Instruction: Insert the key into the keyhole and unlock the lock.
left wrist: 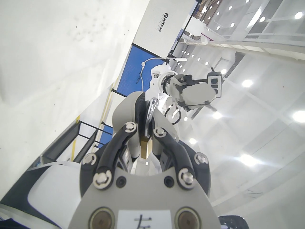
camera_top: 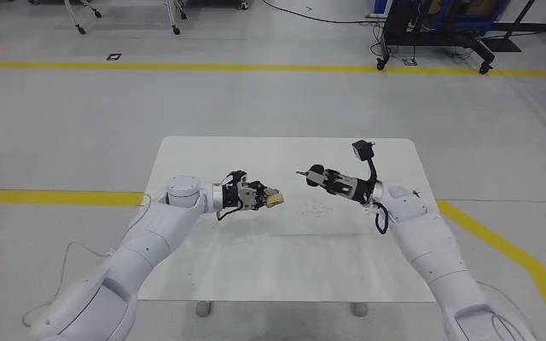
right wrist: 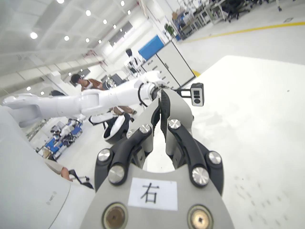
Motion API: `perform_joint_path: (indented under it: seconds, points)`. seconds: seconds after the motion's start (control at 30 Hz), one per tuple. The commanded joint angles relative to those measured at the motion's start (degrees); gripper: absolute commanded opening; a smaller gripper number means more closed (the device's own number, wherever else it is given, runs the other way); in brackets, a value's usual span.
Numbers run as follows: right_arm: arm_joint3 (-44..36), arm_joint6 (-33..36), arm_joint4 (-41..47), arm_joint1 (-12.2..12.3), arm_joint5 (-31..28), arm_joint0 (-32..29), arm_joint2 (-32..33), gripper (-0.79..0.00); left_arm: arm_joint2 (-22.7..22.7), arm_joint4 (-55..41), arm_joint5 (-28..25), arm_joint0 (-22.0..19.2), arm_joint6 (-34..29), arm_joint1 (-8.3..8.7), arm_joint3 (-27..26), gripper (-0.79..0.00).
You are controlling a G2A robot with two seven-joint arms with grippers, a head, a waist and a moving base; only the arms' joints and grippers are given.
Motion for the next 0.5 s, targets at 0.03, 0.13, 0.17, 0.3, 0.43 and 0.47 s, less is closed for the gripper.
perform_joint_path:
  seconds: [0.03, 0.13, 0.17, 0.3, 0.43, 0.47]
  points:
    - [-1.8, 0.6, -7.0, 0.6, 0.5, 2.0, -1.7, -0.785, -0.8, -2.2, 7.3, 0.1, -0.4, 0.07, 1.0, -0.785]
    - [-5.0, 0.1, -15.7, 1.8, 0.0, 5.2, -5.1, -0.785, -1.1, -2.8, 12.6, 0.0, -0.4, -0.04, 1.6, -0.785]
    - [-5.9, -0.5, -18.7, 2.4, -0.6, 6.3, -6.2, -0.785, -1.0, -2.3, 13.4, -0.1, 0.2, -0.1, 1.7, -0.785]
    - [-10.8, -2.9, -29.6, 4.8, -2.9, 10.3, -12.3, -0.785, -0.6, -0.6, 15.2, -0.4, 2.1, -0.44, 2.0, -0.785]
    - [-14.4, -2.9, -32.1, 6.9, -2.9, 13.3, -17.1, -0.785, -0.5, 0.9, 15.2, -0.7, 3.2, -0.81, 2.0, -0.785]
    - [-15.2, -2.9, -32.1, 7.4, -2.9, 13.9, -18.0, -0.785, -0.5, 1.3, 15.2, -0.8, 3.4, -0.9, 2.1, -0.785]
